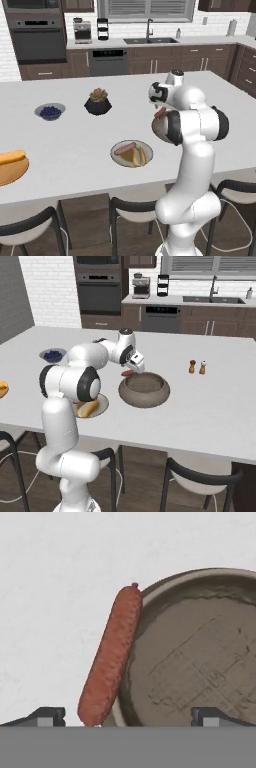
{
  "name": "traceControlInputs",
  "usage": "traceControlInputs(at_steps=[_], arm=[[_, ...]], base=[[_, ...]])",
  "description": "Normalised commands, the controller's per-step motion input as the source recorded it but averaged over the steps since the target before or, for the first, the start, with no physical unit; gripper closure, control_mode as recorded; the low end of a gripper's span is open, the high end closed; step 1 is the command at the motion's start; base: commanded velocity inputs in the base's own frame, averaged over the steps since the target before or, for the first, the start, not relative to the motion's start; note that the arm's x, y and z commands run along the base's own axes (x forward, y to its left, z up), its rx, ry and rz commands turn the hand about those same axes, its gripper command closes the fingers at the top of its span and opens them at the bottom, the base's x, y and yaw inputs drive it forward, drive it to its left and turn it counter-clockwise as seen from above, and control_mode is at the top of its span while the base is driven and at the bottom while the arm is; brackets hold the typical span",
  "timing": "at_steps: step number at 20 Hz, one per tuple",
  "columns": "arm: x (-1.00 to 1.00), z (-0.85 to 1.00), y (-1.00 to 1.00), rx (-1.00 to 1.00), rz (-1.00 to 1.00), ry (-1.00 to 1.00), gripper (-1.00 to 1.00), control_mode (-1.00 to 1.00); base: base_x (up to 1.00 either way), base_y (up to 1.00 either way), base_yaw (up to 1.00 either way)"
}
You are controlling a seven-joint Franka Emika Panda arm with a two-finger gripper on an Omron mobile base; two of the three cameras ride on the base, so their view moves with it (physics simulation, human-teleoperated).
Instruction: Place one bun and one sausage from the bowl on each plate.
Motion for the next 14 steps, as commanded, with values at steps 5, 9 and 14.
traceControlInputs(at_steps=[5, 9, 14], arm=[[0.3, -0.01, 0.09, 0.0, -0.05, 0.03, -1.0, -1.0], [0.3, -0.11, 0.0, 0.0, -0.04, 0.01, -1.0, -1.0], [0.13, -0.16, -0.03, 0.0, -0.02, 0.01, -1.0, -1.0]], base=[[0.0, 0.0, 0.0], [0.0, 0.0, 0.0], [0.0, 0.0, 0.0]])
